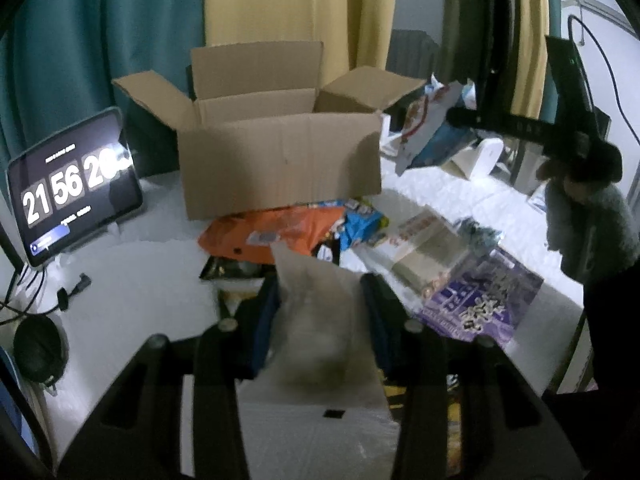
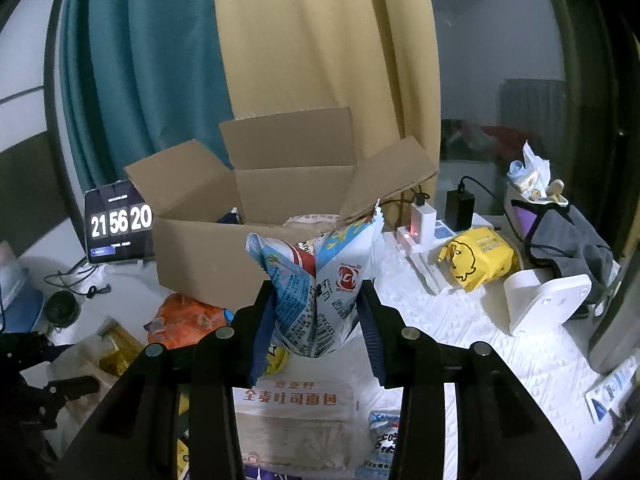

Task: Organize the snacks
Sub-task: 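Carry the clear bag and blue-white bag toward the cardboard box with both grippers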

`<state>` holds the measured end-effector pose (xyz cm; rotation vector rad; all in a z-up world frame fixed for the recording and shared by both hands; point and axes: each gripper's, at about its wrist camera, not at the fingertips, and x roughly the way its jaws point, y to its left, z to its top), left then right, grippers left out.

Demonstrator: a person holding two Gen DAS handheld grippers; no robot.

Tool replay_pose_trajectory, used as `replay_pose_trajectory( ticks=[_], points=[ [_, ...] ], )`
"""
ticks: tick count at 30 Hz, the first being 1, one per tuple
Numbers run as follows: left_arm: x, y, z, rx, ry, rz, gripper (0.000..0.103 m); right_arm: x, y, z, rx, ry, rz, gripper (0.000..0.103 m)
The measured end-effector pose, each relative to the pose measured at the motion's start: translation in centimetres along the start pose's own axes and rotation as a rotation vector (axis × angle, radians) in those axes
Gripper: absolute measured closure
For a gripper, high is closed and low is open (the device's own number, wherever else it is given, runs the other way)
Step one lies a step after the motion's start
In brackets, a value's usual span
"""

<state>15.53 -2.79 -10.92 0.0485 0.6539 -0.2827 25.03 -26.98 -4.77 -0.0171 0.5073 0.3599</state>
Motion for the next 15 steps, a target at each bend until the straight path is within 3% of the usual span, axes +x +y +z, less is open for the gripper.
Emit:
replay_pose_trajectory(
  ticks=[15],
  points=[
    [-0.4, 2.3, 4.8, -0.014, -0.101, 0.049, 0.062, -0.8, 0.1, 3.1, -0.012, -0.059, 0.015, 0.060]
  ],
)
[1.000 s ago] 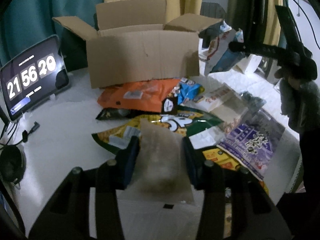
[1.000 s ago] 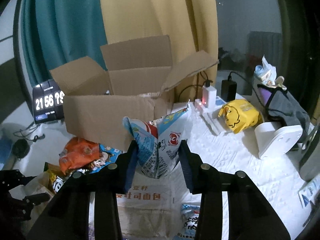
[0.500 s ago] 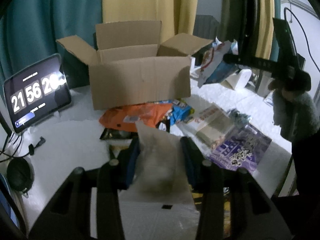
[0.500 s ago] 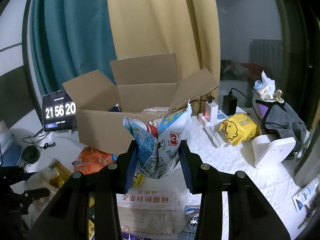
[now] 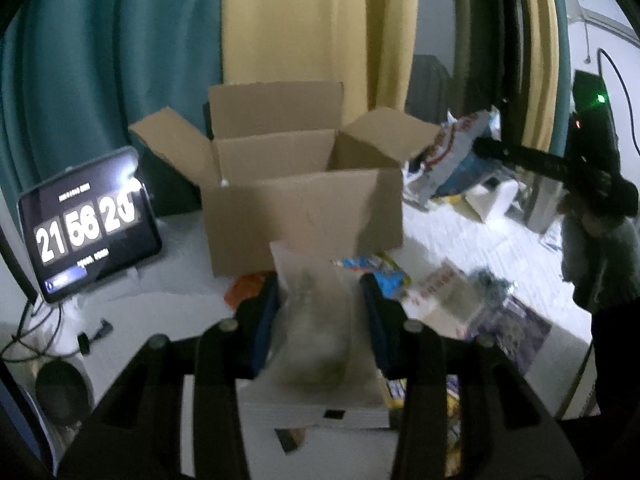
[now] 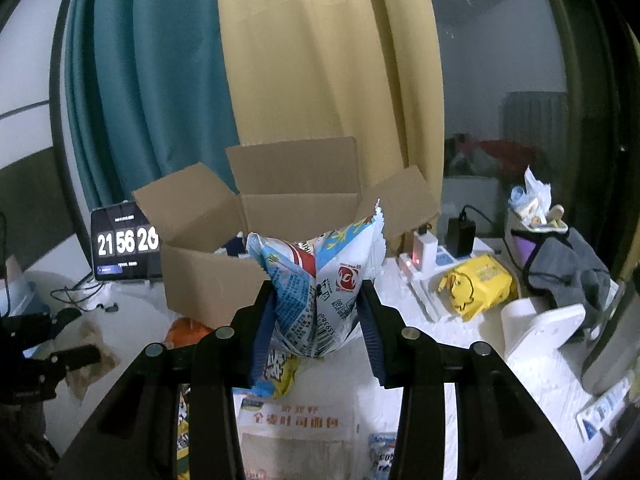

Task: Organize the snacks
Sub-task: 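Carry the clear bag and blue-white bag toward the cardboard box with both grippers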

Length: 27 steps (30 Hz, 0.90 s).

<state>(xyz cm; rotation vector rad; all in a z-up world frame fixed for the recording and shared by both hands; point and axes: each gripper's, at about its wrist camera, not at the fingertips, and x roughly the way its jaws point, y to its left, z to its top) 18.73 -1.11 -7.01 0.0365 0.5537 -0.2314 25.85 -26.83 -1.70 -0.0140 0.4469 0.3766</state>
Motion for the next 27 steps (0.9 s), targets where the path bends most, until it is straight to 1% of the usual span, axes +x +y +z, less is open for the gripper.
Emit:
replay_pose_trajectory(
  ticks=[7, 13, 16, 20, 23, 27],
  points=[
    [1.6, 1.8, 3.2, -0.022, -0.052, 0.027, 0.062, 1.1, 0.0, 2.3, -0.019, -0.024, 0.007, 0.060],
    [4.1, 2.9, 5.8, -0.005, -0.089, 0.040, 0.062, 2.9, 0.4, 4.1, -0.042, -0.036, 0.016, 0.060],
    [5.6, 3.5, 7.4, 0.003, -0.110, 0.049, 0.062, 4.0, 0.8, 5.0, -0.062, -0.055, 0.041, 0.060],
    [8.0, 4.7, 9.8, 0.013, -0.140, 0.066, 0.062, 6.7, 1.8, 6.6, -0.100, -0.058, 0.060, 0.060],
    [9.6, 5.7, 11.5, 0.007, -0.151, 0.080, 0.061, 8.9, 2.8, 7.8, -0.123, -0.064, 0.077, 0.060],
    [12.0, 7.2, 13.4, 0.001, -0.153, 0.099, 0.061, 12.4, 3.9, 9.4, -0.145, -0.050, 0.099, 0.060]
  ],
)
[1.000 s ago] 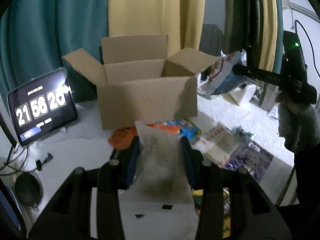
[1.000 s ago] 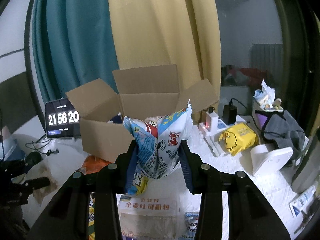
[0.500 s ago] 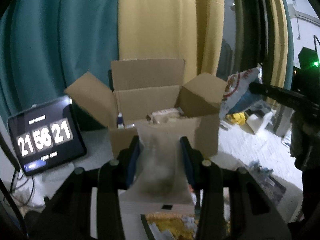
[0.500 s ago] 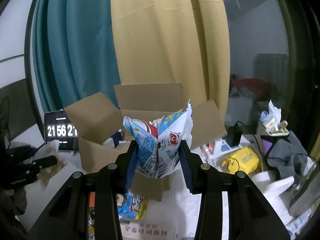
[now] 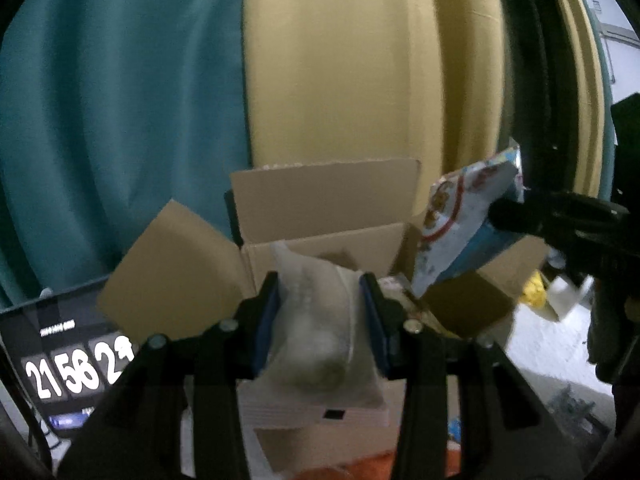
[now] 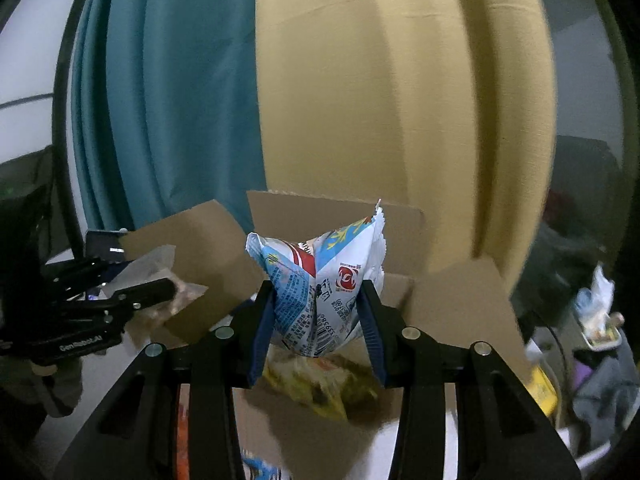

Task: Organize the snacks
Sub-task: 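Carry the clear bag and blue-white bag toward the cardboard box with both grippers, then open both grippers over the box to drop the bags inside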

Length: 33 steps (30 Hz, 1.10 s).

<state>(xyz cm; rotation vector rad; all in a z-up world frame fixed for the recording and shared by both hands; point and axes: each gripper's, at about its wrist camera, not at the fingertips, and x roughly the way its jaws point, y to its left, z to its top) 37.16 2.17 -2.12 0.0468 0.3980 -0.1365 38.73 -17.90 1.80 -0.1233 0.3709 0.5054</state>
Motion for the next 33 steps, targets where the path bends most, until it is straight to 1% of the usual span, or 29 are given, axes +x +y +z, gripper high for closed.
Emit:
replay_pose_trajectory(
  ticks=[4, 7, 8, 9, 10, 11, 12, 15, 18, 22, 29, 33],
  points=[
    [2.6, 2.0, 0.9, -0.022, 0.003, 0.017, 0.061, 3.3, 0.9, 1.5, -0.021, 0.005, 0.024, 0.060],
    [4.2, 3.4, 1.4, -0.041, 0.012, 0.034, 0.060, 6.5, 1.0, 2.9, 0.024, 0.002, 0.085, 0.058],
    [4.6, 3.8, 1.5, -0.051, 0.017, 0.043, 0.056, 7.8, 1.1, 3.4, 0.038, 0.005, 0.091, 0.057],
    [4.9, 4.2, 1.7, -0.062, 0.019, 0.053, 0.052, 9.4, 1.2, 3.9, 0.040, 0.014, 0.065, 0.049],
    [4.9, 4.7, 1.9, -0.080, 0.015, 0.067, 0.048, 10.2, 1.4, 4.3, 0.037, 0.013, 0.046, 0.035],
    [4.7, 5.2, 2.0, -0.102, 0.003, 0.071, 0.028, 10.7, 1.6, 4.7, 0.035, 0.010, 0.041, 0.030],
    [4.3, 5.7, 2.1, -0.117, -0.013, 0.060, 0.012, 10.9, 1.9, 5.0, 0.033, 0.002, 0.045, 0.027],
    [3.2, 6.3, 2.4, -0.126, -0.041, 0.064, 0.010, 10.5, 2.7, 5.5, 0.018, -0.016, 0.043, 0.027],
    [1.8, 6.8, 3.0, -0.149, -0.063, 0.068, 0.010, 9.8, 3.4, 5.6, -0.005, -0.008, 0.038, 0.027],
    [0.3, 6.7, 3.2, -0.153, -0.084, 0.068, 0.010, 8.3, 3.6, 5.8, -0.020, -0.009, 0.032, 0.027],
    [-3.3, 4.6, 3.6, -0.128, -0.110, 0.069, 0.010, 4.2, 4.2, 5.7, -0.034, -0.023, 0.012, 0.027],
    [-6.0, 3.3, 3.2, -0.119, -0.113, 0.060, 0.010, 1.1, 4.7, 5.0, -0.016, -0.032, 0.000, 0.027]
  ],
)
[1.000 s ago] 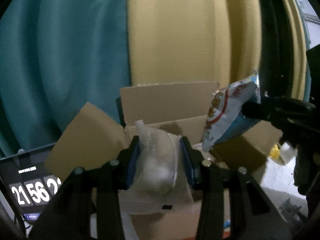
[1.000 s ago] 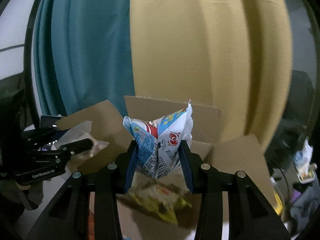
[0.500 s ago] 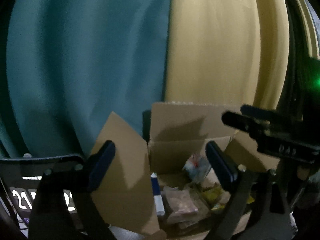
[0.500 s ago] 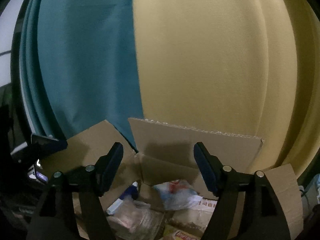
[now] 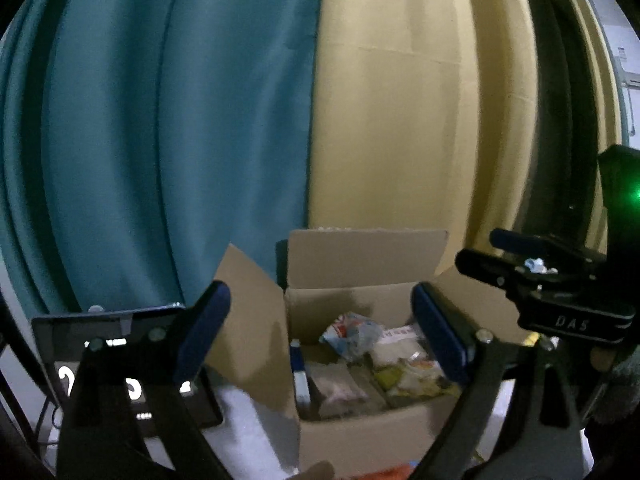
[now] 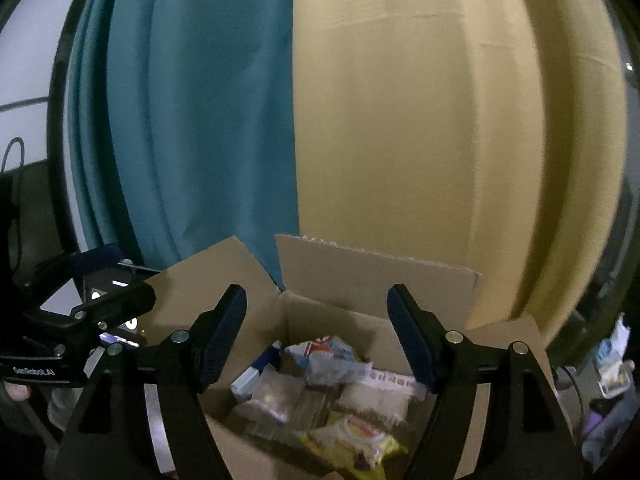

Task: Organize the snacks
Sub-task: 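Open both grippers over the box to drop the bags inside, then move the left gripper to the clear bag with blue tissue pack while the right approaches the purple bag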

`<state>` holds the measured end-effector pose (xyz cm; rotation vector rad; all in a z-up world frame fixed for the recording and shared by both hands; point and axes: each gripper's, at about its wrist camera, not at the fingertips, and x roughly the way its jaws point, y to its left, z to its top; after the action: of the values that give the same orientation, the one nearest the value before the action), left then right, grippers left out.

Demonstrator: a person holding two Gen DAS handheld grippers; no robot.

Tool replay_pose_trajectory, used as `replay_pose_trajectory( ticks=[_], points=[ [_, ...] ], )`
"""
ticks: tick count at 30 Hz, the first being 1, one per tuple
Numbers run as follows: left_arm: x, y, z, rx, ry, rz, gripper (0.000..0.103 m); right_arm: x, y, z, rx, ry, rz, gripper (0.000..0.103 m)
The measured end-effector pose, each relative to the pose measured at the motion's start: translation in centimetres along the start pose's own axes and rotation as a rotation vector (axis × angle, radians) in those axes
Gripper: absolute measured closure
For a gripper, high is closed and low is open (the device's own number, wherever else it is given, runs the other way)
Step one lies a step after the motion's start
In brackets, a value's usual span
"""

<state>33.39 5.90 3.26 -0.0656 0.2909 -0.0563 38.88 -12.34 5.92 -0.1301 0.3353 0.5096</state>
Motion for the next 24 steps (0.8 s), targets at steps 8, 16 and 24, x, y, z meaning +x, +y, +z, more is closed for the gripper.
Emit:
replay_pose_trajectory(
  ticks=[8, 16, 24],
  points=[
    [-6.3, -2.4, -1.3, 0.013, 0.003, -0.044, 0.010, -7.8, 1.3, -2.2, 0.002, -0.012, -0.014, 0.027],
    [-11.5, -4.9, -4.8, -0.009, 0.032, -0.083, 0.010, -14.6, 1.8, -6.3, 0.017, 0.002, -0.036, 0.027],
    [-15.0, -6.3, -8.9, -0.042, 0.092, -0.108, 0.010, -19.6, 2.0, -10.8, 0.044, 0.039, -0.062, 0.027]
  ],
)
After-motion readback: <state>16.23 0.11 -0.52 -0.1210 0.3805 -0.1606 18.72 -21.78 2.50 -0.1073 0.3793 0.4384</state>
